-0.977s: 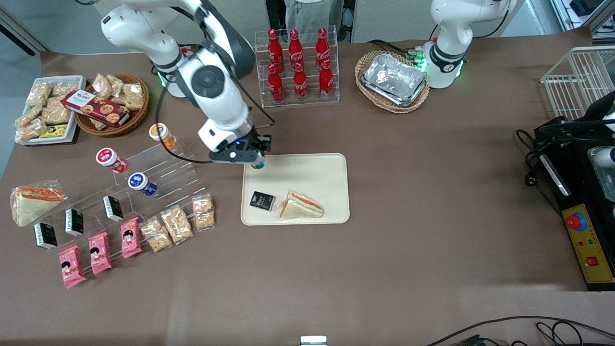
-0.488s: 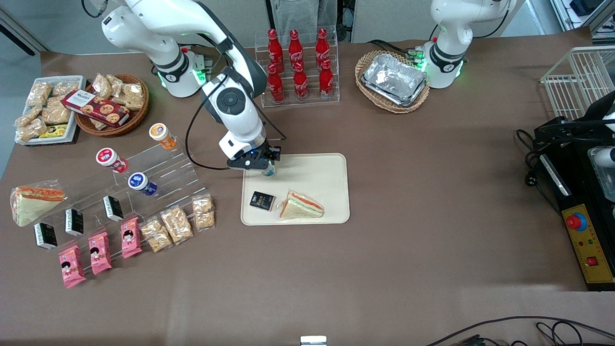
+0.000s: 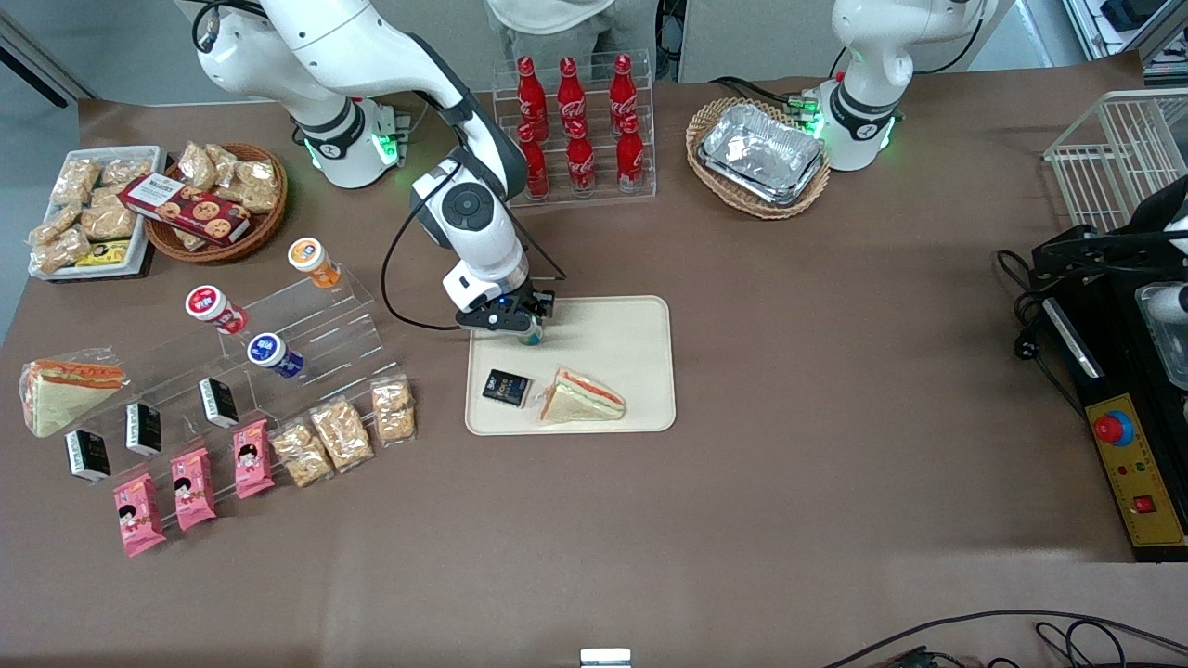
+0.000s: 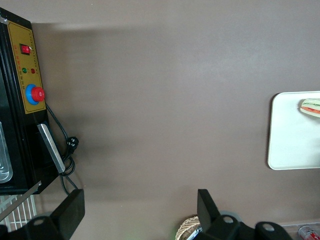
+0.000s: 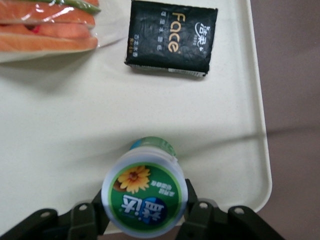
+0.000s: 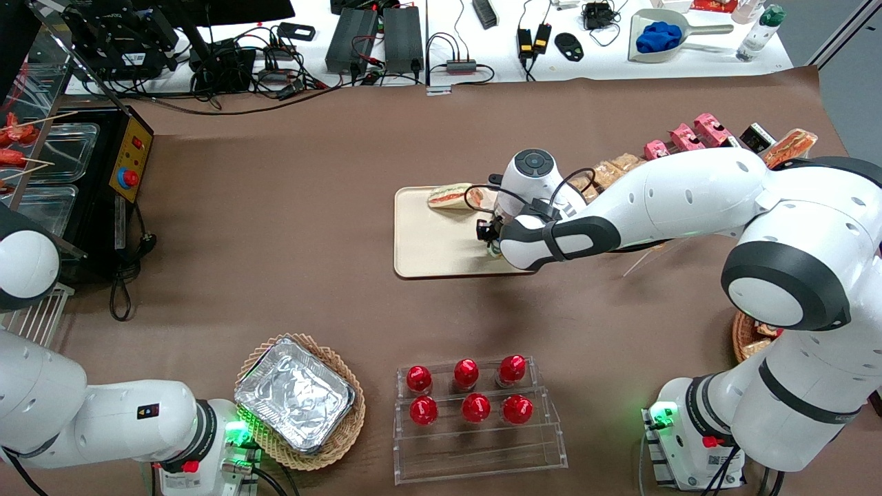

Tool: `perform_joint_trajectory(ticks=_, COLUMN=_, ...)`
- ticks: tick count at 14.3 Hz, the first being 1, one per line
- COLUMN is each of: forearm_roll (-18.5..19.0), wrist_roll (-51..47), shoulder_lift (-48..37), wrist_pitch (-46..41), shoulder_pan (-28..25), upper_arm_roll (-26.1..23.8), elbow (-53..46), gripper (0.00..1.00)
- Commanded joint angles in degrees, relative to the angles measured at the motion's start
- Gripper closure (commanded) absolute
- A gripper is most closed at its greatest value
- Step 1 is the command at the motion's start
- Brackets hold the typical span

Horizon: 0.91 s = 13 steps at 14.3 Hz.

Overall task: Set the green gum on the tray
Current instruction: 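Lower the bottle onto the tray and open the right gripper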

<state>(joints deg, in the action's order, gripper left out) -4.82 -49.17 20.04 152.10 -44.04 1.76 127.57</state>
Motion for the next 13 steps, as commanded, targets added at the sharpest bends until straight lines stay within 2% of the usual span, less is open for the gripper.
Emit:
perform_joint_trajectory(ticks=1, forearm_roll=0.69, wrist_roll=-1.02, shoulder_lift=1.06, wrist_pitch=1.45, shoulder_pan=-0.34, upper_arm_roll=0.79, elbow=-0.40, gripper=0.00)
perform_joint_trajectory(ticks=9, forearm_roll=0.69, wrist_roll=-0.40, shoulder_lift=-1.48, wrist_pitch=-0.65, shoulder_pan=0.36, upper_arm_roll=0.88, elbow=-1.10, gripper=0.00)
perform_joint_trajectory(ticks=13, forearm_roll=0.69, wrist_roll=0.04, shoulder_lift=-6.93, wrist_pitch=-20.30, shoulder_pan=0.54, upper_arm_roll=0.96, elbow=-9.69, gripper=0.00)
